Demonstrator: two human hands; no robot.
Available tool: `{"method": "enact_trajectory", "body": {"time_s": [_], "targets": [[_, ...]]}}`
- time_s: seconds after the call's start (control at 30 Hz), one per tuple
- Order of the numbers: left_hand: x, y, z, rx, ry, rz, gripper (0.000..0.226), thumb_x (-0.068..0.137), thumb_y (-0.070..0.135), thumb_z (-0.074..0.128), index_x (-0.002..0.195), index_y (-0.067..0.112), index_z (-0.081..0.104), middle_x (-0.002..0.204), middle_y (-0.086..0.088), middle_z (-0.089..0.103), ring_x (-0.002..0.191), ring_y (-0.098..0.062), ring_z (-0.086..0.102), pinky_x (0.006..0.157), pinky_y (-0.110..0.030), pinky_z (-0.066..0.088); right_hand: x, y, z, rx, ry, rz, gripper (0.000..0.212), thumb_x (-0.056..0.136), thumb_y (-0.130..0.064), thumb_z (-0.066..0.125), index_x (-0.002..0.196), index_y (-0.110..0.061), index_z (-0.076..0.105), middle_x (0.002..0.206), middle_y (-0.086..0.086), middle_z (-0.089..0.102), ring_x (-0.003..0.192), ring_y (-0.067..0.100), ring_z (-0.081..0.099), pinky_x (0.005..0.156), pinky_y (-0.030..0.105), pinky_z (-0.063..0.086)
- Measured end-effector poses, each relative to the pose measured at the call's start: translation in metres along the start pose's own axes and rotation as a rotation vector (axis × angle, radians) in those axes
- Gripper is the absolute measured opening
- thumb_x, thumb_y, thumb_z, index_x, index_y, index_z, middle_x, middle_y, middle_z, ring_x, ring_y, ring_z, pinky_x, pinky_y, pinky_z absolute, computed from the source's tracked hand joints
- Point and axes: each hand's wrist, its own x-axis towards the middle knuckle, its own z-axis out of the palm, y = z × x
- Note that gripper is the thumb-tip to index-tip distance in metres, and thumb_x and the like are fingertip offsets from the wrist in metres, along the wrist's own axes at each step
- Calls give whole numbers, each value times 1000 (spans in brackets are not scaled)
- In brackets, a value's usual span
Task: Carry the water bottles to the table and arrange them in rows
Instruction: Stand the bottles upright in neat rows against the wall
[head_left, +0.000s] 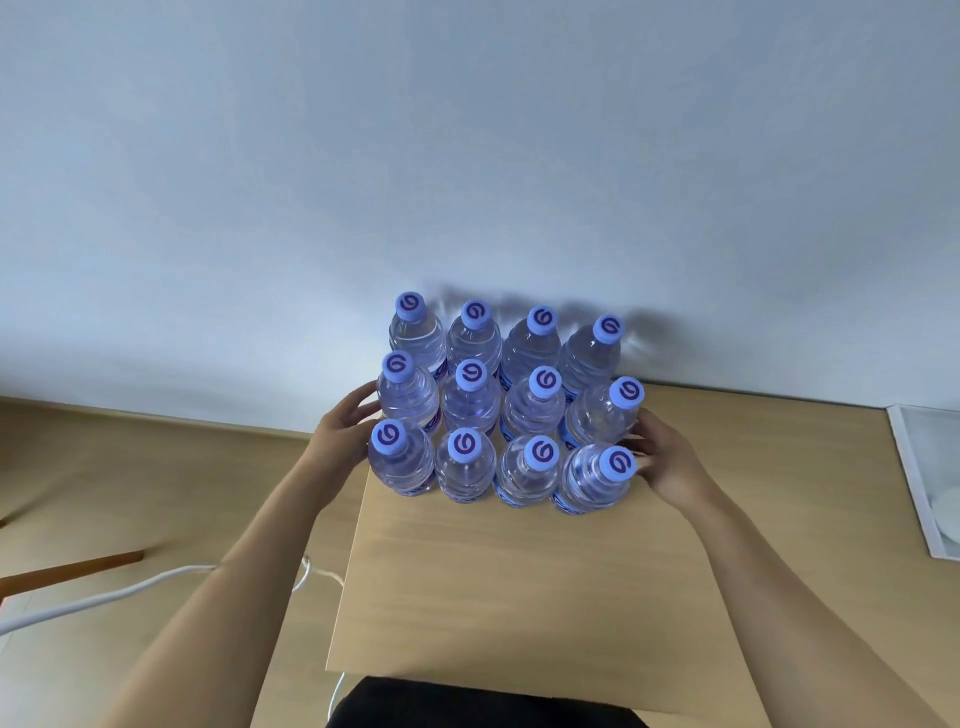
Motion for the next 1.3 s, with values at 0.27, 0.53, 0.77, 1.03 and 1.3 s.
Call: {"method": "enact_trajectory", "body": {"time_s": [0.27, 0.53, 0.77, 1.03, 1.3], "targets": [[8, 11, 5, 53, 0, -61, 63, 88, -19, 55, 142, 11, 47, 136, -12, 58, 103, -36, 64, 98, -58, 48, 17, -17, 1, -35, -51, -18, 41, 78, 16, 68, 93, -22, 69, 85, -11, 74, 73, -6, 68, 69, 9, 48], [10, 11, 5, 72, 30, -47, 59, 86, -21, 53, 134, 12, 54, 127, -13, 63, 89, -32, 66, 90, -54, 50, 24, -18, 2, -68, -112, -26, 44, 79, 17, 67, 88, -26, 68, 78, -19, 74, 75, -6, 67, 71, 12, 50], [22, 17, -2, 100, 41, -82, 39, 93, -9, 53, 125, 11, 61, 110, -9, 73, 91, -27, 69, 80, -41, 56, 34, -22, -11, -50, -169, 40, 47, 81, 22, 60, 119, -6, 62, 113, 9, 70, 104, 24, 66, 86, 24, 53], [46, 40, 4, 62, 46, -28, 22, 98, 11, 54, 110, 25, 65, 89, 1, 77, 74, -11, 72, 63, -23, 56, 49, -49, -13, -43, -32, -19, 40, 88, 13, 55, 122, -8, 59, 110, 3, 68, 89, -1, 65, 68, 8, 49], [58, 46, 13, 41, 65, 1, 23, 95, 5, 58, 109, 21, 64, 78, 2, 76, 64, -8, 70, 52, -20, 53, 60, -58, -9, -176, 9, -15, 33, 85, 8, 61, 114, -7, 66, 106, 5, 73, 84, 4, 65, 62, 4, 44]]}}
